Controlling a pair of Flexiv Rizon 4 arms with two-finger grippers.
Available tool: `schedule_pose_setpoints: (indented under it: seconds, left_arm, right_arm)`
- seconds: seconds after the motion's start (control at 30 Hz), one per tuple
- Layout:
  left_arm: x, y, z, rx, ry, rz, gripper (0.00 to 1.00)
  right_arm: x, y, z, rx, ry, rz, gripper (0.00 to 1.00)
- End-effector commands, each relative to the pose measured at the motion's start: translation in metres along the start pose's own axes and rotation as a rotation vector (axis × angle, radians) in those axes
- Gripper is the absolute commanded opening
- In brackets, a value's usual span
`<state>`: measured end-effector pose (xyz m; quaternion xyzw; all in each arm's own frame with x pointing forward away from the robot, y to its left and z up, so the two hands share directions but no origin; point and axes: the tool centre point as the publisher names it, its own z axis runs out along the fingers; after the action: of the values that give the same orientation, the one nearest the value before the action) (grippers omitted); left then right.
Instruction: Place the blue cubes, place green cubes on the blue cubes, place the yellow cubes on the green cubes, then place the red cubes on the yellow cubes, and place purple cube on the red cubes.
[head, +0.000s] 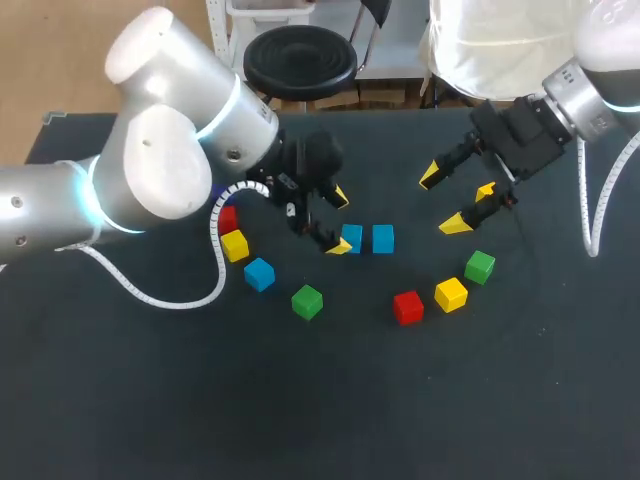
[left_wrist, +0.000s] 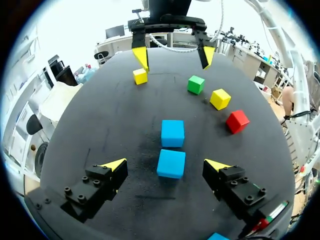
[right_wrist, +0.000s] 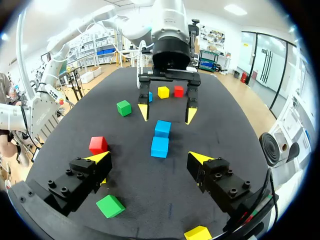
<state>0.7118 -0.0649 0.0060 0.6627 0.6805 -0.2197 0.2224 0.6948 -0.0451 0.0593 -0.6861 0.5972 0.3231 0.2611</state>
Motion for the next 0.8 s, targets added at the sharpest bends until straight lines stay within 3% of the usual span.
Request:
schedule_pose_setpoints:
  seconds: [0.03, 0.8]
  left_arm:
    - [0.0015, 0.0104, 0.0066, 0.010, 0.011, -0.003, 1.00]
    - [0.0090, 0.0128, 0.0136, 0.030, 0.021, -0.025, 1.00]
  right_arm:
    - [-0.0002, 0.0000, 0.0001, 0.000, 0.001, 0.000, 1.00]
    - [-0.0002, 0.0000, 0.0001, 0.000, 0.001, 0.000, 1.00]
